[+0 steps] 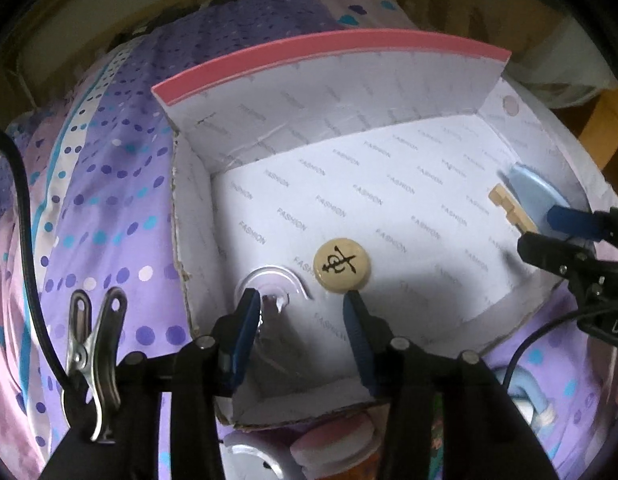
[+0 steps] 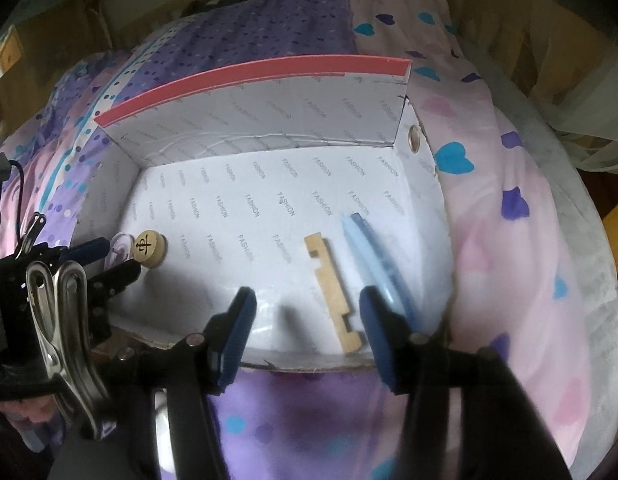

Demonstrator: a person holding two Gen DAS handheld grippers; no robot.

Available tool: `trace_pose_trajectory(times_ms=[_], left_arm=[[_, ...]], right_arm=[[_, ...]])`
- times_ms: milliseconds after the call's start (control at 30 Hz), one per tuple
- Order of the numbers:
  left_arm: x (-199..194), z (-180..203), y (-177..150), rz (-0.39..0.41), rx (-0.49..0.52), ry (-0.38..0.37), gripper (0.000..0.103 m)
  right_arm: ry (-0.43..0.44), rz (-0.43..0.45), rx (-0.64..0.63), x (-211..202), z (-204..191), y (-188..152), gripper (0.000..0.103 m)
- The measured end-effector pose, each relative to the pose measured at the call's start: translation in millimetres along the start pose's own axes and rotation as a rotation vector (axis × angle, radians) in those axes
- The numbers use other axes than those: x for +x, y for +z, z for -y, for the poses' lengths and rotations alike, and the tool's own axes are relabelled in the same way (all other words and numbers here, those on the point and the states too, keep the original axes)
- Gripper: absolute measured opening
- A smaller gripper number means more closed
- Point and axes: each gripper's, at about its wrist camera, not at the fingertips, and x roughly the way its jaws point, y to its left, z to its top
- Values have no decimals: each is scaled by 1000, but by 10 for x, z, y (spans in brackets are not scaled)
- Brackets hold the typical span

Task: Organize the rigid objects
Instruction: 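Carry the chess piece and clothespin into the pink box and release both, then grasp the white earbud case with the right tool while the left tool grasps the grey hook piece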

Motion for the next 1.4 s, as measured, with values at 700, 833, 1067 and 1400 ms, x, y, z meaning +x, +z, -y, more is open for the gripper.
trace_pose_trajectory(times_ms=[700,833,1067,1400], left_arm=[[-1047,-460,-1550,129,-200,-221,47],[-861,-554,-1828,114,-258,-194,47],[-744,-400,-1775,83,-212,-169,60],[-744,-526,-1795,102,-269,-252,69]], right_arm=[[174,57,46,-798,-395,-1151,57],[244,-18,78,-540,-464,-1506,62],[276,56,50,-392,-566,-1634,89],[354,73,88,-423,-497,-1651,93]])
